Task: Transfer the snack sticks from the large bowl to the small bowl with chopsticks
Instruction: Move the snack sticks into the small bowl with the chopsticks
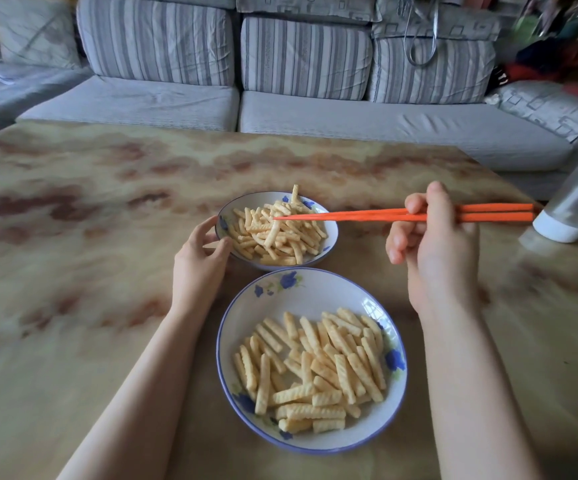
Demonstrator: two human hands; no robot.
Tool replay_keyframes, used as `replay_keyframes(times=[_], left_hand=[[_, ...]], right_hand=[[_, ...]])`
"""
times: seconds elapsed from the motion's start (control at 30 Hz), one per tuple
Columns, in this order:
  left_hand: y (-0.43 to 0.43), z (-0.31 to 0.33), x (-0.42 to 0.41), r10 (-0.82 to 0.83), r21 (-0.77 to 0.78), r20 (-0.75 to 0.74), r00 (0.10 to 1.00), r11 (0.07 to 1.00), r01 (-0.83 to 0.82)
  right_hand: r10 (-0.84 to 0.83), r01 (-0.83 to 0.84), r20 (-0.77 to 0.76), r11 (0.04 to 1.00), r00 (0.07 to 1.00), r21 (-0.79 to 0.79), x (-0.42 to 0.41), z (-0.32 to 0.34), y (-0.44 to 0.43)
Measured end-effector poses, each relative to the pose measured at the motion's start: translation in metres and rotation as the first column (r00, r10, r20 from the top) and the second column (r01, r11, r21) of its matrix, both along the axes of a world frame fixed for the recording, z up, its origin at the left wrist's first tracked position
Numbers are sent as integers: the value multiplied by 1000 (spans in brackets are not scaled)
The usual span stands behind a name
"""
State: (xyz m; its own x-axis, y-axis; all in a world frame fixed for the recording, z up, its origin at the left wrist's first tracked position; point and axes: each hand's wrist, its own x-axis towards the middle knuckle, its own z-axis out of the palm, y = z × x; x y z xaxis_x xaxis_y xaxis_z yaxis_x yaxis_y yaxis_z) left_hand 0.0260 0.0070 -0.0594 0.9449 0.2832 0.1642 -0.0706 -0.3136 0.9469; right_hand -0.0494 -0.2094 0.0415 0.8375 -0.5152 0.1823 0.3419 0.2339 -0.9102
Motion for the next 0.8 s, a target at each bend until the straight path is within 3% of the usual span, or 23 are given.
replay_keyframes(times=[0.27, 0.6, 0.8], left_hand=[[0, 0, 1, 4, 11, 3, 1000, 1000, -4], [0, 0, 1, 5, 7, 1, 1000, 1000, -5], [0, 0, 1, -6, -1, -10, 1000, 1000, 6]], right_hand=[[47, -59, -92, 989, 995, -137, 17, -20, 17], [90, -101, -56, 963, 994, -249, 7, -7, 7], [253, -292, -152, 885, 955, -364, -10, 7, -22]])
